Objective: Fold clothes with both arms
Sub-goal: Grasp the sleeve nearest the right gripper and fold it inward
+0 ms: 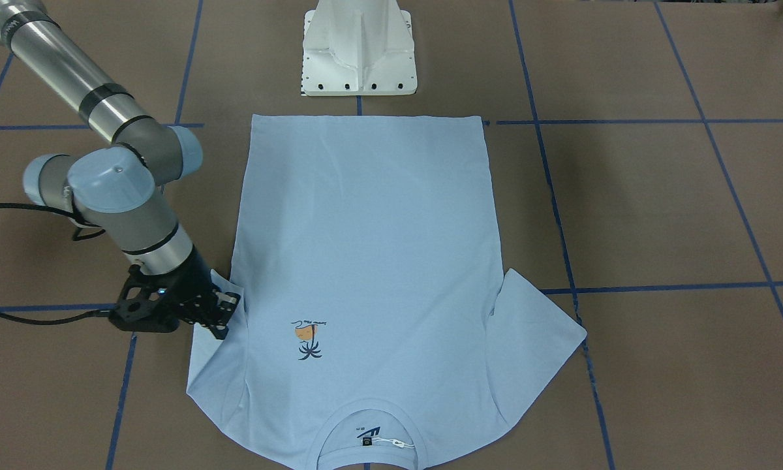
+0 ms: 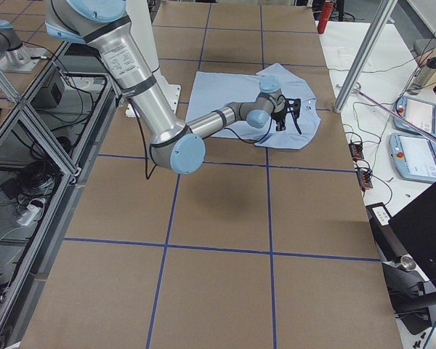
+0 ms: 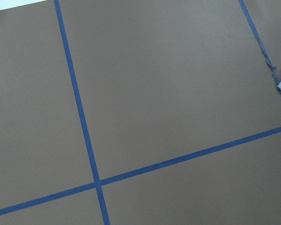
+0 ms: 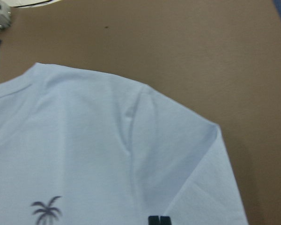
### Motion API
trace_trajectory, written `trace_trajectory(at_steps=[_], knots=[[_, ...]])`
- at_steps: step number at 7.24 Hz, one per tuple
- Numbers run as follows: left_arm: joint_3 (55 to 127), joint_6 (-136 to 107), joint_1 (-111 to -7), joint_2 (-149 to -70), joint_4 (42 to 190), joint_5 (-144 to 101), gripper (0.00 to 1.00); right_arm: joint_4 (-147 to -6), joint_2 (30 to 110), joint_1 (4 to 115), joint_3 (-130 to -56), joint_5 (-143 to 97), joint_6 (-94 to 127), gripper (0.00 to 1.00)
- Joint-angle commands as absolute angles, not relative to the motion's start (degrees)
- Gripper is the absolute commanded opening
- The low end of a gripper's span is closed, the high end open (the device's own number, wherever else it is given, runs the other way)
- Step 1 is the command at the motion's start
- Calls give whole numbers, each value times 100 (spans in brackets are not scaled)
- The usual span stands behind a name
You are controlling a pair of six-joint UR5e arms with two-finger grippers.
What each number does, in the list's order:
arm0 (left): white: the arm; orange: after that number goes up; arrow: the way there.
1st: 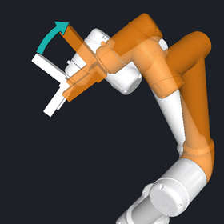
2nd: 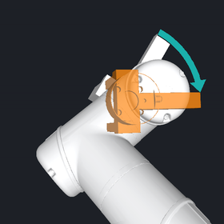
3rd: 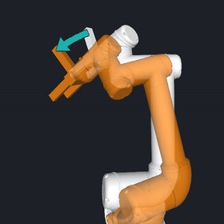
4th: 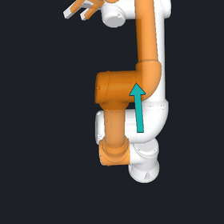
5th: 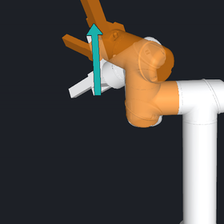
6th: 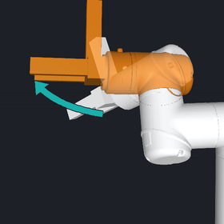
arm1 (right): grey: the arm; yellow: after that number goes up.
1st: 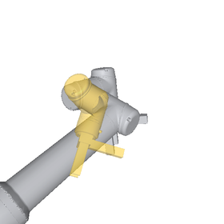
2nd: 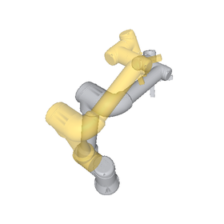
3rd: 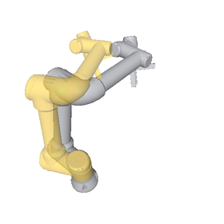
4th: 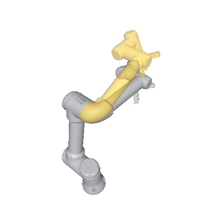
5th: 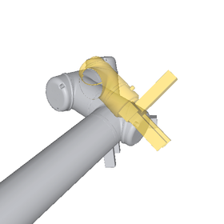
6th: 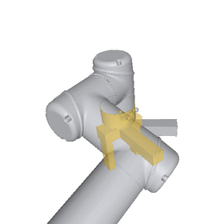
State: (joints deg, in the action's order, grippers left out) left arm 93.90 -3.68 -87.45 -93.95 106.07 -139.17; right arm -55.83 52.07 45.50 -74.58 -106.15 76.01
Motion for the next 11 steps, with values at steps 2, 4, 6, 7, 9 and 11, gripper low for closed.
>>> trace_trajectory(at_steps=[2,4,6,7,9,11], knots=[[9404,-448,-8736,-9395,10608,-13931,100,-5880,4010,4123,-6550,-10055,8069,0],[9396,-709,-8388,-9579,10765,-13913,100,-5880,3772,3825,-6495,-9721,8051,100],[9081,-2661,-7650,-9877,11675,-13878,100,-5915,3796,3762,-6835,-9721,8138,100],[8505,-3498,-7185,-10375,12168,-13834,100,-5924,3945,3762,-7125,-9738,8139,100],[7511,-4540,-6410,-11473,12479,-13450,100,-5906,4637,3770,-8045,-9773,8130,100],[6754,-4946,-6162,-11950,12997,-13403,86,-5897,4948,3779,-8402,-9791,8130,100]])
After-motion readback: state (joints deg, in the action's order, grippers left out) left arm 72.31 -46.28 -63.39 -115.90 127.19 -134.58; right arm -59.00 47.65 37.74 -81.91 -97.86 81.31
